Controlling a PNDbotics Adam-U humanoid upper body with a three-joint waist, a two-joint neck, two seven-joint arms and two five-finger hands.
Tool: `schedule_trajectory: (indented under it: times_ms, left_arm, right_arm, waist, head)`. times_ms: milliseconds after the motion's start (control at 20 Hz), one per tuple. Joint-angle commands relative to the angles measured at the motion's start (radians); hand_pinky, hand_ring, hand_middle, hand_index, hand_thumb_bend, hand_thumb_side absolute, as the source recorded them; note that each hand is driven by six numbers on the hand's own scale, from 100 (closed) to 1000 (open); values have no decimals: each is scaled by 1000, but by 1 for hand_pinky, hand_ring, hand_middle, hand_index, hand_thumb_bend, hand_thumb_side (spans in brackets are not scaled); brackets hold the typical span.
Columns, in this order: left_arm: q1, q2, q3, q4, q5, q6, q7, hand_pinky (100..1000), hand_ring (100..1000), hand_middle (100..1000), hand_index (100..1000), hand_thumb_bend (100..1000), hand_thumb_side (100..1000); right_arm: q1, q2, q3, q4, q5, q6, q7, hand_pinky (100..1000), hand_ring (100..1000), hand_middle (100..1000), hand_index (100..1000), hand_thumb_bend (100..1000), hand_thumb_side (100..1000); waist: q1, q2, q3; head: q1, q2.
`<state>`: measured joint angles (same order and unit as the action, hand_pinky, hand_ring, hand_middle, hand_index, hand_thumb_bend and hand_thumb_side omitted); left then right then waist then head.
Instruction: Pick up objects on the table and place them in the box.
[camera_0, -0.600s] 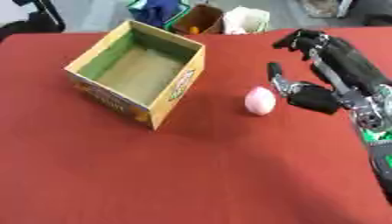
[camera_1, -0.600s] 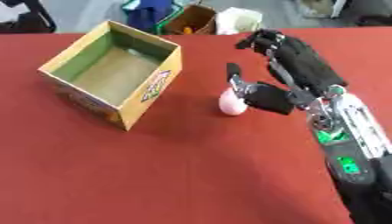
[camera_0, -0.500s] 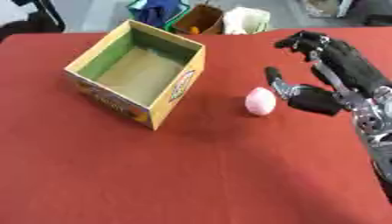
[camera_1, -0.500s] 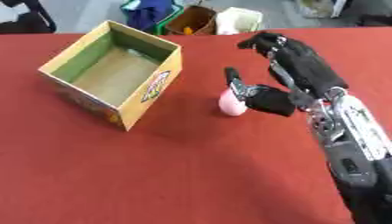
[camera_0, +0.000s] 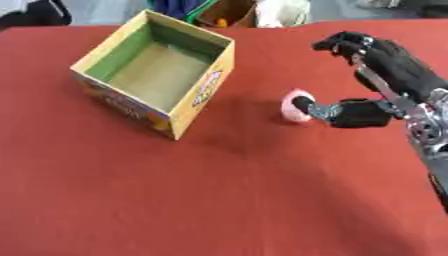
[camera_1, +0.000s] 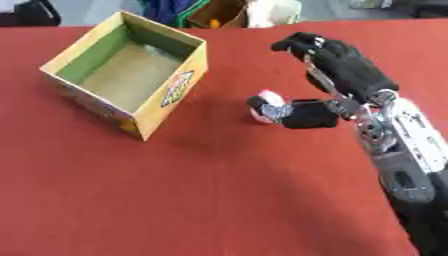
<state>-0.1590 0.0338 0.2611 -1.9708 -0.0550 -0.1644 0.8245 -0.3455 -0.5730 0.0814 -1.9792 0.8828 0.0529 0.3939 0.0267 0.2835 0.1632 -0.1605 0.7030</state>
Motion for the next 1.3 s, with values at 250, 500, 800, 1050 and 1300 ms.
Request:
schedule_trajectory:
  times_ms: [250, 500, 800, 1050, 1300]
  left_arm:
    - [-6, 4, -5, -11, 6, -3, -9, 200, 252, 237, 338, 100, 482]
    - [-6, 1, -6, -9, 10, -3, -13, 200, 251, 236, 337, 100, 482]
    - [-6, -2, -7, -8, 13, -4, -18, 202, 251, 236, 336, 100, 485]
    - [-6, -4, -8, -7, 15, -4, -20, 202, 251, 236, 336, 100, 483]
    - [-6, -4, -9, -7, 15, -4, -20, 202, 252, 236, 336, 100, 483]
  right_arm:
    - [-19, -56, -3, -21, -17, 46, 50, 636, 782, 815, 923, 571, 644]
    - [-27, -76, 3, -21, -24, 82, 50, 631, 779, 811, 928, 583, 636]
    - [-40, -81, 14, -21, -26, 132, 53, 626, 779, 812, 935, 602, 605]
    - [-64, -90, 31, -21, -23, 169, 80, 628, 781, 815, 936, 591, 588]
    - [-92, -91, 56, 2, -11, 215, 117, 628, 779, 815, 936, 578, 568]
  waist:
    - [5, -1, 2]
    - [6, 10, 3]
    - [6, 20, 8]
    - [5, 21, 11]
    - [3, 17, 16]
  head:
    - [-4, -7]
    - [-8, -25]
    - [-7, -45]
    - [-13, -53]
    - [-22, -60]
